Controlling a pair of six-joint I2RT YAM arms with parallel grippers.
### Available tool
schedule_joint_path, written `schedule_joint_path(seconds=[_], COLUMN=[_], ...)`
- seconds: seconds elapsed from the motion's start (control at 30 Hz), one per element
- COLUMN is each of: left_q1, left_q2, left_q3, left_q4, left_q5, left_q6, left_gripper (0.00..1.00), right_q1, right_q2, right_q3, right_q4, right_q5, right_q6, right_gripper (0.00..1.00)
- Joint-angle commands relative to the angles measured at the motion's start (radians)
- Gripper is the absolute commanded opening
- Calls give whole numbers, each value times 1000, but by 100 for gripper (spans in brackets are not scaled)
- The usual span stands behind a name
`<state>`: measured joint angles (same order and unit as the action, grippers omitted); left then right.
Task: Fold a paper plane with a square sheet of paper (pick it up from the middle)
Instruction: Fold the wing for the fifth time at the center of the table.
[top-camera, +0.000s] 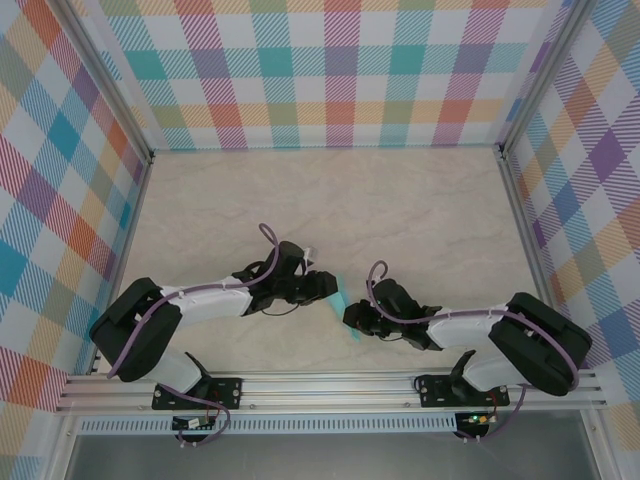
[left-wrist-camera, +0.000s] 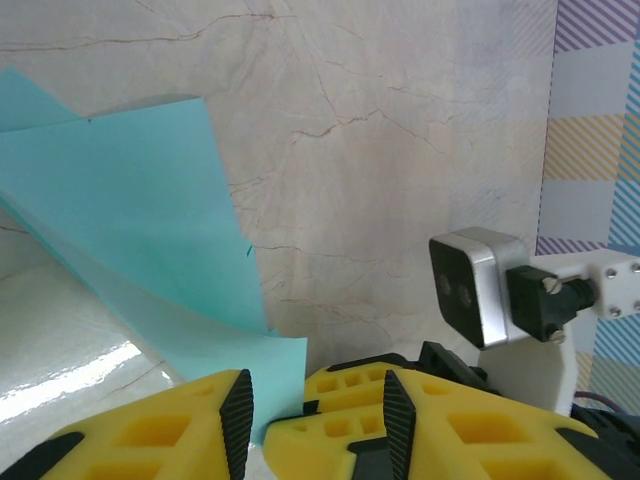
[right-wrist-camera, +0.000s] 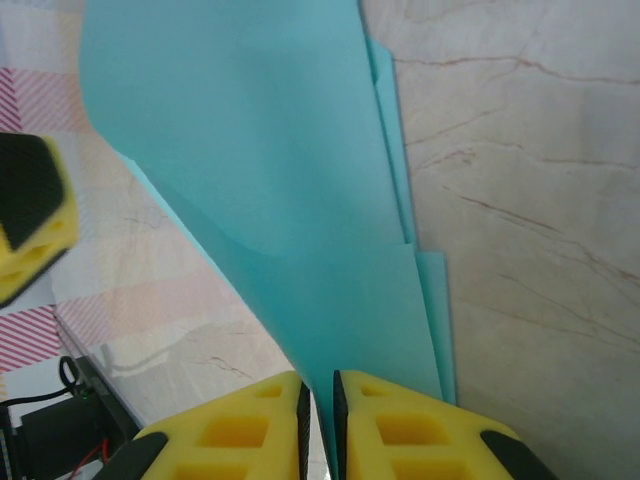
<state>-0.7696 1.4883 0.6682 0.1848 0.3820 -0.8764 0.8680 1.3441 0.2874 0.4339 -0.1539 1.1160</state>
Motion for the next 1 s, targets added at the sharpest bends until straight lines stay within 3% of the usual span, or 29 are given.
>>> schedule_joint_path(seconds=[0.0,0.57,0.97], left_q1=[-25,-39,-41], left_q2=[-4,100,152], left_q3=[-9,31,51], left_q4=[34,126,100], left_q5=[8,0,-32], left_q6=[19,13,20], left_gripper=[41,41,40], right_q1=[-16,-27,-27], right_q2=[-46,-67,-73], right_q3=[-10,0,39], right_q4=[37,-10,-160], right_q5=[-34,-44,-18], right_q6=[14,11,-35], right_gripper=[17,19,26])
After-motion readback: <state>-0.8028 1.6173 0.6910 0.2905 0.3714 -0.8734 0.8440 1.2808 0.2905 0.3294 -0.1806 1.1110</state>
